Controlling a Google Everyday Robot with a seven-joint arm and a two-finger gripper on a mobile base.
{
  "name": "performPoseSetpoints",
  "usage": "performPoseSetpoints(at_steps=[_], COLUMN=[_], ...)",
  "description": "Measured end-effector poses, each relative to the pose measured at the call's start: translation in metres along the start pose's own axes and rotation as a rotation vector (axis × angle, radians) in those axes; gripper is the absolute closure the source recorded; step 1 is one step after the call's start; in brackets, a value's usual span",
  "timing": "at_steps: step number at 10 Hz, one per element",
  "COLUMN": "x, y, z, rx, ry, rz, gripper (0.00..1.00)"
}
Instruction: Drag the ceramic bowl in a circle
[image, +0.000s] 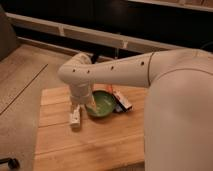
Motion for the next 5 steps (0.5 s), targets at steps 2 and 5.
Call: performPoseSetpoints(at_steps=[2,5], x=[-0.017,-0.088], y=[-0.006,-0.04], z=[-0.003,-0.025], rx=[-0.007,0.012], ry=[-0.037,-0.192], rz=[-0.015,-0.074], gripper=[0.35,0.35])
